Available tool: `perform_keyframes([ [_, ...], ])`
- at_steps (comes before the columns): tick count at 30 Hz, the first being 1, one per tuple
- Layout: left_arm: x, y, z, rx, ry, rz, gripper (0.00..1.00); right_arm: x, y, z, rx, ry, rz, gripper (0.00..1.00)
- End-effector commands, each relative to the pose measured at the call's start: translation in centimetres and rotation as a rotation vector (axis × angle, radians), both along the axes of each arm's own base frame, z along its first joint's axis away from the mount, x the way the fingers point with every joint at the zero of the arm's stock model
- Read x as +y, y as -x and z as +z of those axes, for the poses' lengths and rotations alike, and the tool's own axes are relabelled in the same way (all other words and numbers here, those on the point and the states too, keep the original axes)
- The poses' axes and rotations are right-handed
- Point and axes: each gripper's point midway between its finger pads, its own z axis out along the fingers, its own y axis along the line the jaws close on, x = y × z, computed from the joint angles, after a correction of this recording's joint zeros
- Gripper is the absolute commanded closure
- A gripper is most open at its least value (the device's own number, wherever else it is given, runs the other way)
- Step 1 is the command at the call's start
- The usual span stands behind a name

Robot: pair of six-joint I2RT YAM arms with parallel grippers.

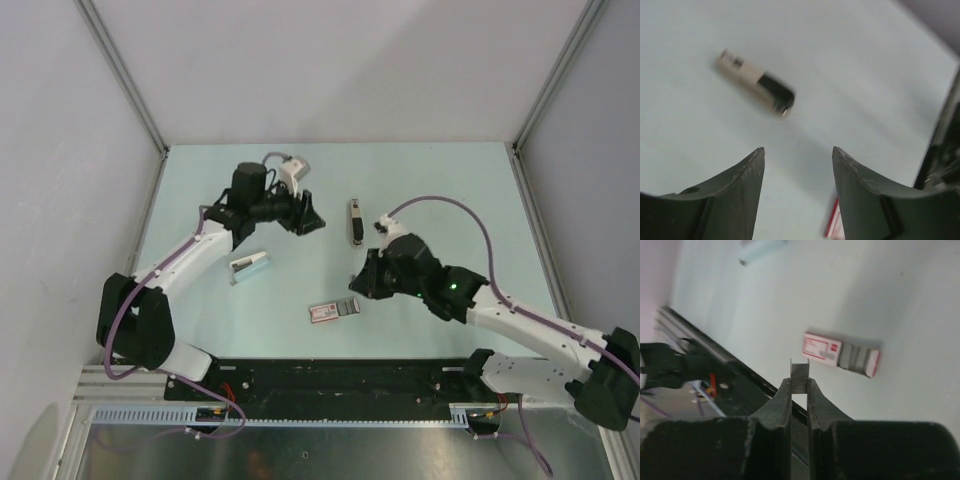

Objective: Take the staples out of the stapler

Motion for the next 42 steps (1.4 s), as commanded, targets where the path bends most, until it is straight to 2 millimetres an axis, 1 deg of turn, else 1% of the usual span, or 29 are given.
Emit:
perform_keyframes([
  [1, 3.6, 0.0, -4.7, -0.168, -0.301, 0.027, 0.40, -0.8, 0.8, -4.5, 0.031, 0.230, -0.094, 1.00],
  [4, 4.3, 0.6, -6.5, -0.157, -0.344, 0.020, 0.41, 0.0, 1.6, -7.0, 0.050, 0.311, -0.090, 1.00],
  [8, 4.8, 1.3, -8.2, -0.131, -0.375, 0.008, 0.42, 1.3, 2.3, -9.1, 0.062, 0.354, -0.075, 1.00],
  [12, 4.9, 2.0, -9.0, -0.111, -0.377, -0.006, 0.44, 2.3, 2.2, -11.1, 0.080, 0.382, -0.058, 1.00],
  [15, 5.1, 2.3, -9.4, -0.101, -0.380, -0.008, 0.45, 2.6, 1.9, -12.1, 0.082, 0.402, -0.055, 1.00],
  [21, 5.2, 2.8, -10.0, -0.086, -0.384, -0.013, 0.46, 2.8, 1.0, -13.2, 0.090, 0.412, -0.047, 1.00],
  [28, 4.9, 3.1, -9.5, -0.093, -0.370, -0.020, 0.46, 2.3, 0.3, -14.2, 0.112, 0.436, -0.051, 1.00],
  [33, 4.6, 3.4, -9.0, -0.110, -0.365, -0.024, 0.46, 2.7, 0.2, -14.4, 0.115, 0.434, -0.038, 1.00],
  [42, 4.5, 3.7, -8.8, -0.122, -0.369, -0.026, 0.46, 2.5, 0.2, -14.6, 0.123, 0.450, -0.032, 1.00],
])
